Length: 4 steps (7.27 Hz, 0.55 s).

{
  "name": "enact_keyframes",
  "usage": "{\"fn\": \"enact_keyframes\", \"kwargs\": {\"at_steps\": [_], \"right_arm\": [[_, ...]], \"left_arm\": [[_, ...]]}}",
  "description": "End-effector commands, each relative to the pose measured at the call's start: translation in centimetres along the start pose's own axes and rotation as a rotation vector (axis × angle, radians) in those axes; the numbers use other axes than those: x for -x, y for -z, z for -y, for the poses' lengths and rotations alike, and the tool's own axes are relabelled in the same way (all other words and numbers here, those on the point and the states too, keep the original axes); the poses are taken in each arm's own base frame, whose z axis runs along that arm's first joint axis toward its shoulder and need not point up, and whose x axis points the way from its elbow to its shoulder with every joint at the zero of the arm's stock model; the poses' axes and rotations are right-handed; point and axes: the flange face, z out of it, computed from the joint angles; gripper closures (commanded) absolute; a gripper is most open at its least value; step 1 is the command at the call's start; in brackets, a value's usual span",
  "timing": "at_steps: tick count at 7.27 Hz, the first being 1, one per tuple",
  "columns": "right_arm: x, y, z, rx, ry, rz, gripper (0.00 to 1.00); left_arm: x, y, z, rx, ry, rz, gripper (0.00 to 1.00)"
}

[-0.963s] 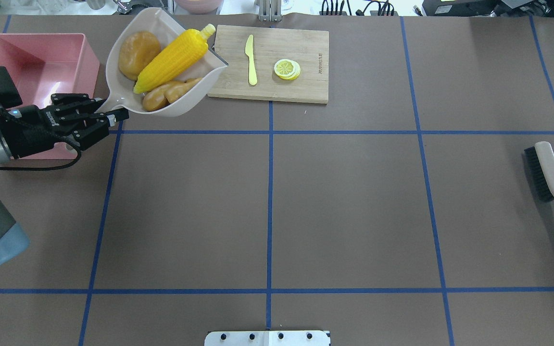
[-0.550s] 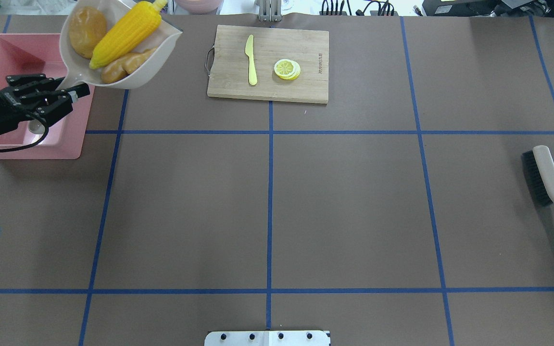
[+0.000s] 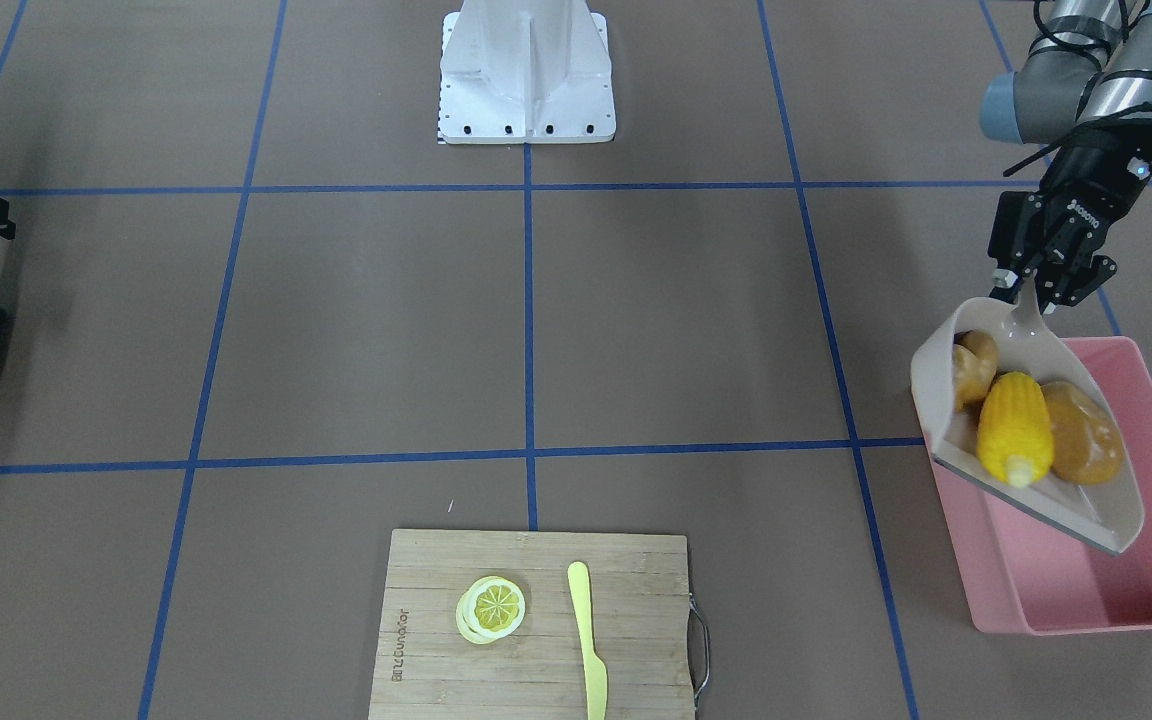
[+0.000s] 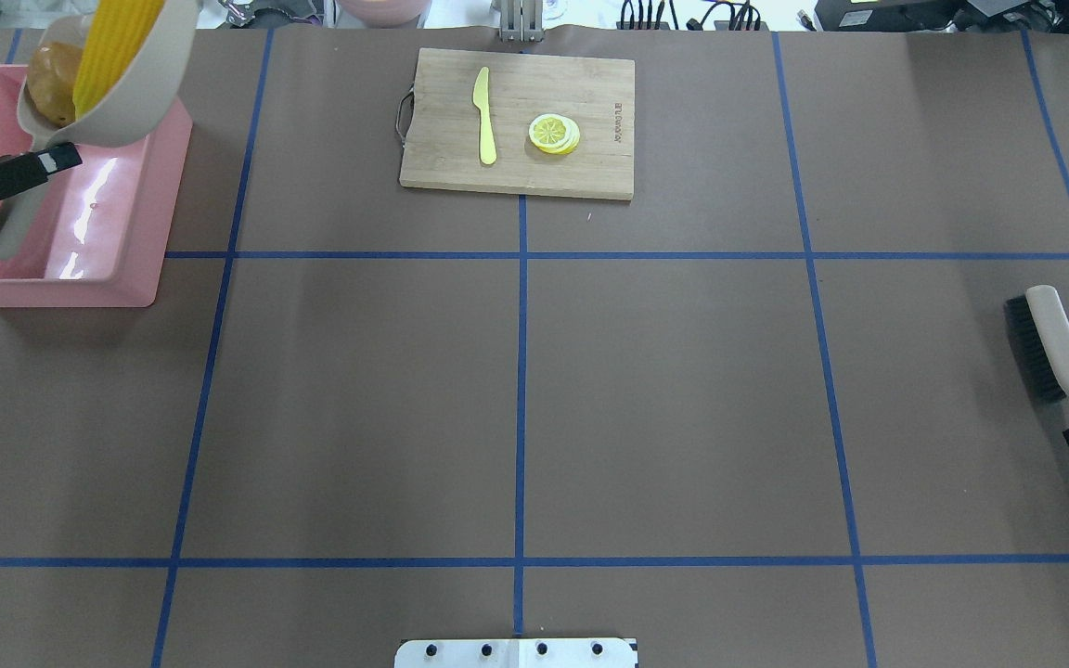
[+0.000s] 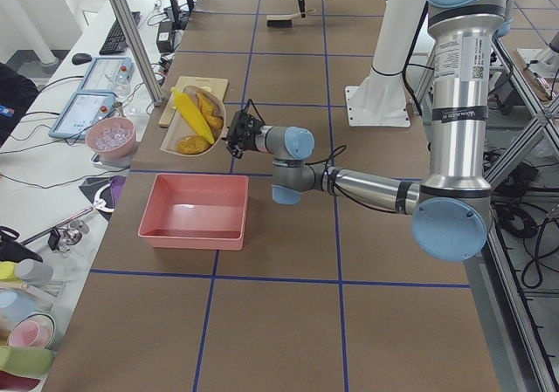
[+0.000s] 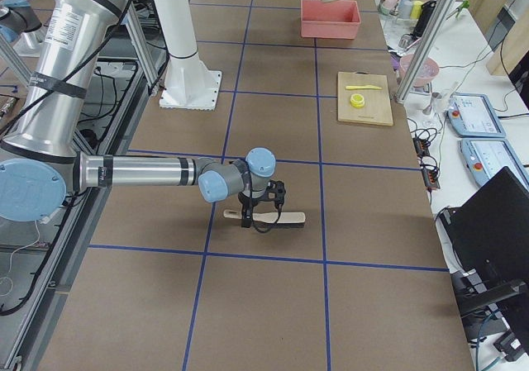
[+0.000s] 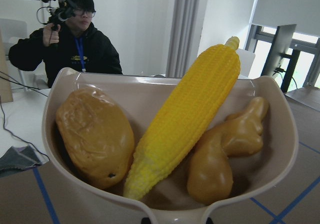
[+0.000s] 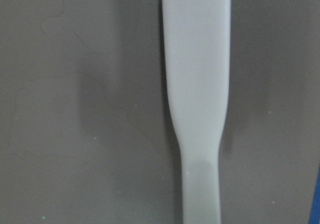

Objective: Sweep and dump trash into bin
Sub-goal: 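Tilt the dustpan with the left gripper to dump the items into the bin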

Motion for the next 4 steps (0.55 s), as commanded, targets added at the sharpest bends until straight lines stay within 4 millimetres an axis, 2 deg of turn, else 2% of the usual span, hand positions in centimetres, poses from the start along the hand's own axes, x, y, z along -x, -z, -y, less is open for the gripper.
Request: {"fn": "enact_keyframes", "kwargs": {"at_steps": [1, 2, 3, 4], "right_arm": [[0.8, 1.4, 1.8, -0.048, 0.015, 0.003, 0.00], [0.7, 2.7, 2.6, -0.082, 0.010, 0.013, 0.00], [0.7, 3.2, 2.8, -0.097, 0.011, 0.009, 0.00], [0.7, 3.6, 3.4, -0.113, 0.015, 0.000, 0.00]], "left_arm": [[1.8, 1.5, -0.3, 0.004, 0.279, 0.042, 1.00], [1.3, 1.6, -0.6, 0.038, 0.518, 0.030, 1.00], [0.9, 1.7, -0.7, 0.061, 0.772, 0.023, 1.00], [0.1, 2.0, -1.0, 0.130, 0.953, 0.028, 1.00]]}}
